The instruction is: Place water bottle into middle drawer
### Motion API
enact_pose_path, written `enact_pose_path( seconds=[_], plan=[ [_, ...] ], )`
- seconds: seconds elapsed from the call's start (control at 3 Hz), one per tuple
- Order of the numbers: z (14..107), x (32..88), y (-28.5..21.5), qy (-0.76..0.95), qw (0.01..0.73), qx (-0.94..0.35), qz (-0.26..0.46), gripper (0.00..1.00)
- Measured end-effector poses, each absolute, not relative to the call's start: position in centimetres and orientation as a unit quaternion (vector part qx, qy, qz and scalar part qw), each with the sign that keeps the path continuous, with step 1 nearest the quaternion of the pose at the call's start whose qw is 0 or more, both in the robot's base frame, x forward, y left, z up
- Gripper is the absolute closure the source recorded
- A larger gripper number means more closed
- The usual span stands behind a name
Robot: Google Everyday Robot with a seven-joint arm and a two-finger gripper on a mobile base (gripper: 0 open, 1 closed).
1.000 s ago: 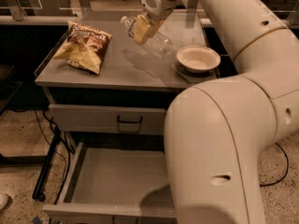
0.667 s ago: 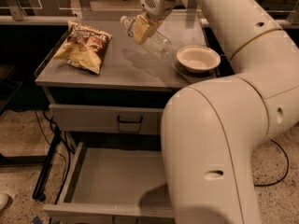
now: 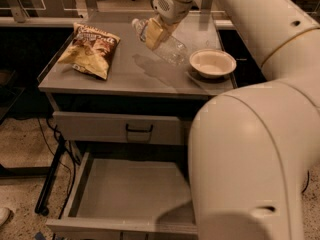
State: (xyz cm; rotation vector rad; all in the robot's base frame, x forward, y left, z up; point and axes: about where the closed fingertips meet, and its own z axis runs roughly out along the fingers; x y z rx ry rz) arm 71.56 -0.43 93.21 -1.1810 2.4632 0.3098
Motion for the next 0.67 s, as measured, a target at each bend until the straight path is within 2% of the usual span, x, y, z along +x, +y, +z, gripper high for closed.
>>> enact_pose_path(
  seconds=[0.67],
  plan=[
    [91.0, 65.0, -1.1, 0.888, 0.168, -0.416, 0.098, 1.0]
  ],
)
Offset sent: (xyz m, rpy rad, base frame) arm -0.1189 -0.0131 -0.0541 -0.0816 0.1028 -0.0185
